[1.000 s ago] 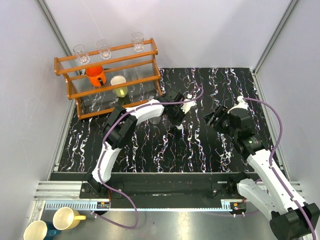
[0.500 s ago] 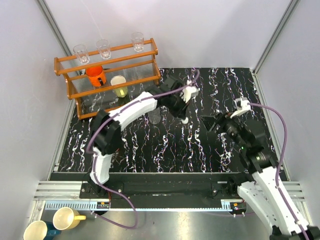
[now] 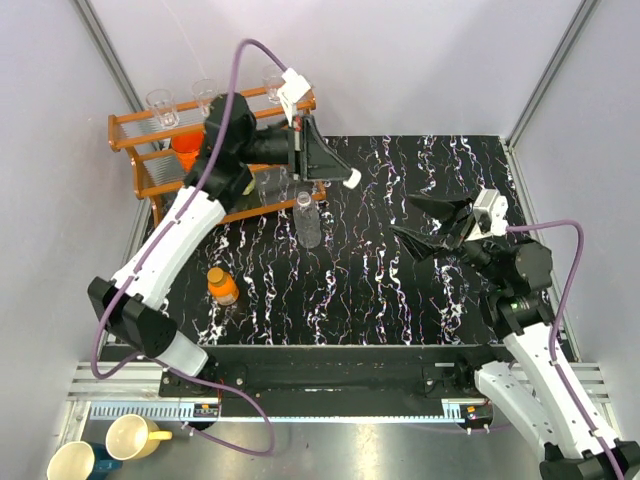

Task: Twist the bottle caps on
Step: Pick up the bottle cap from the center of the board.

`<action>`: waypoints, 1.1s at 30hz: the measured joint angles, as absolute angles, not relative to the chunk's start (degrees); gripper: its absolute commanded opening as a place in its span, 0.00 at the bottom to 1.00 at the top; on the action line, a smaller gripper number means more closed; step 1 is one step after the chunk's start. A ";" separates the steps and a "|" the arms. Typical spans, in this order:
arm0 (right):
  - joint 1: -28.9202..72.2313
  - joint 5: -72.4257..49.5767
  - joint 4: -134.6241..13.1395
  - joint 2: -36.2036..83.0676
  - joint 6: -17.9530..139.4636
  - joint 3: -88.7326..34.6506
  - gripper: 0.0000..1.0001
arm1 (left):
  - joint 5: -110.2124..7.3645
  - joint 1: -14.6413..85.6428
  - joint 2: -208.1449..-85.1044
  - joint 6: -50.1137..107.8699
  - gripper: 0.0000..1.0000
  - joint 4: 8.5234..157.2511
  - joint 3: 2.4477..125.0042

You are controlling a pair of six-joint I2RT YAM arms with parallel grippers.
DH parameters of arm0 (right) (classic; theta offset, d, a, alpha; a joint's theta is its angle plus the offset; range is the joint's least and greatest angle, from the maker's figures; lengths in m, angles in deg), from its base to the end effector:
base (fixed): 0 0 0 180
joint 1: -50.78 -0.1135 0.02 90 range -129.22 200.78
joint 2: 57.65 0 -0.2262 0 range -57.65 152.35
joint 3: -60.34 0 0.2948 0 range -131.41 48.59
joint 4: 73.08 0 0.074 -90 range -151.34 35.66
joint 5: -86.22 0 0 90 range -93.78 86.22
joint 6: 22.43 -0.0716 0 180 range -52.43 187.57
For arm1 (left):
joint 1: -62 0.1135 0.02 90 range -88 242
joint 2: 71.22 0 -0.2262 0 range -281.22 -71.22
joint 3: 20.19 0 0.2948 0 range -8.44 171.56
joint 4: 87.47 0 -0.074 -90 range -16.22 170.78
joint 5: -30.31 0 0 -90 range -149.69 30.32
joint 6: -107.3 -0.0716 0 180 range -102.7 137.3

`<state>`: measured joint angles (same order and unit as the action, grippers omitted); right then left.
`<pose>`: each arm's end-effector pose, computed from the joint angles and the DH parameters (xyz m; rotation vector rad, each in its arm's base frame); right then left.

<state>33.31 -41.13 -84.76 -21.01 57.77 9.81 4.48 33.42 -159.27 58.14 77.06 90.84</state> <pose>0.2185 0.1143 0.3758 -0.6674 1.0662 0.7788 0.3099 -0.2422 0.4684 0.8851 1.5685 -1.7065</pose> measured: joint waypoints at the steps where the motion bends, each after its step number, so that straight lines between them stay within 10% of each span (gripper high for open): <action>1: 33.18 -42.13 -85.89 -20.00 58.31 8.72 0.73 | 5.87 33.27 -159.14 61.98 0.00 80.10 88.11; 33: 14.12 -30.42 -86.59 -8.11 89.22 -2.76 0.64 | 10.81 30.95 -161.78 101.09 0.00 116.90 74.01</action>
<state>14.12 -30.42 -86.59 -8.11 89.22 -2.76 10.81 30.95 -161.78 101.09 116.90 74.01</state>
